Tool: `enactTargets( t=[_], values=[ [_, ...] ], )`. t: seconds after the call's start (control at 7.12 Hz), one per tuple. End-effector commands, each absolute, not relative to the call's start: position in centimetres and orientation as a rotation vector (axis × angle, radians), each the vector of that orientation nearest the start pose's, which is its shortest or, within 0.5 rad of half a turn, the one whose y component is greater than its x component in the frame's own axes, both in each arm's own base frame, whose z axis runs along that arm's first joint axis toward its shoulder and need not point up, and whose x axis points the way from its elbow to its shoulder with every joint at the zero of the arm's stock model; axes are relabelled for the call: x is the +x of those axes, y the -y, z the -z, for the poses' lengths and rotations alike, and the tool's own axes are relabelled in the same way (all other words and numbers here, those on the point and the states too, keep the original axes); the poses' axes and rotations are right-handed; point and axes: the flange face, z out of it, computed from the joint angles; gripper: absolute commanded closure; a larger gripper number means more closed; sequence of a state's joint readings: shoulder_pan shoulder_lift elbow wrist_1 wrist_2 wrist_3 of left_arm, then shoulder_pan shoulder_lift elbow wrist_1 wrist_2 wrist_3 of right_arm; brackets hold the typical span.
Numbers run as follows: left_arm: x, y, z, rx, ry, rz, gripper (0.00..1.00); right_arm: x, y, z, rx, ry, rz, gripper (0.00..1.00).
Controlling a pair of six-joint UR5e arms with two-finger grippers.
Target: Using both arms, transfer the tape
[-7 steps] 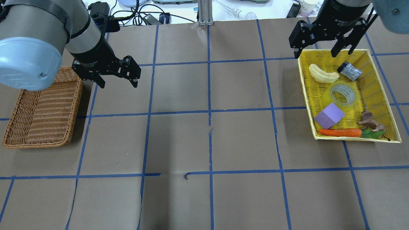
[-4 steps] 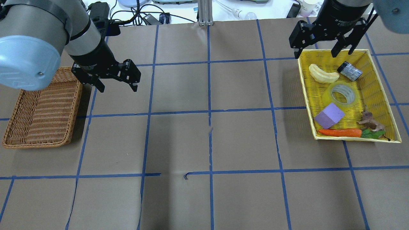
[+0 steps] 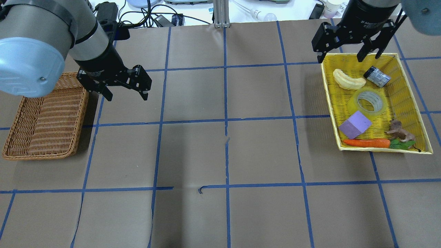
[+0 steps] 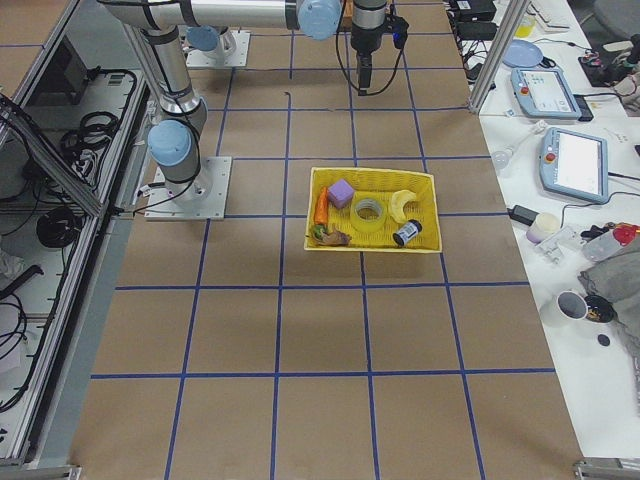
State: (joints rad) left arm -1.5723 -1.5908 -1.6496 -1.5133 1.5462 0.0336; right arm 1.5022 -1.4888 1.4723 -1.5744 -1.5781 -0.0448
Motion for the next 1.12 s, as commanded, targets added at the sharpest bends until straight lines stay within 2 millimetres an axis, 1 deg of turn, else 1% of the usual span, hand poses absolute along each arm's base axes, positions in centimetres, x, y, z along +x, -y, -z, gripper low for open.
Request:
enactTargets(
  t=[0.0,0.14,0.28,0.42,0.56,0.7,0.84,0.98],
  values=[
    [-13.7,49.4,-44.6,0.057,-3.166,-0.063,0.0,9.0,54.3,-49.6,0.034,-3.152,0.03,0.0],
    [-13.7,49.4,-44.6,0.055,-3.166,-0.063,0.0,8.4,55.4,-49.7,0.039,-3.154,0.018,0.0],
    [-13.7,49.3,-44.5,0.057,-3.166,-0.065,0.0,6.9,56.9,-49.7,0.022,-3.161,-0.013,0.0],
    [-13.7,49.3,-44.5,0.057,-3.166,-0.065,0.0,4.1,58.6,-49.3,-0.024,-3.163,-0.03,0.0],
    [-13.7,49.3,-44.5,0.058,-3.166,-0.063,0.0,0.6,59.5,-48.4,-0.147,-3.156,-0.035,0.0],
    [-13.7,49.3,-44.5,0.058,-3.166,-0.063,0.0,-3.3,60.8,-46.0,-0.255,-3.136,-0.075,0.0],
    [-13.7,49.4,-44.5,0.055,-3.166,-0.063,0.0,-6.4,62.1,-43.8,-0.366,-3.126,-0.066,0.0],
    [-13.7,49.3,-44.4,0.057,-3.166,-0.065,0.0,-8.3,63.0,-40.8,-0.424,-3.104,-0.102,0.0]
  ],
)
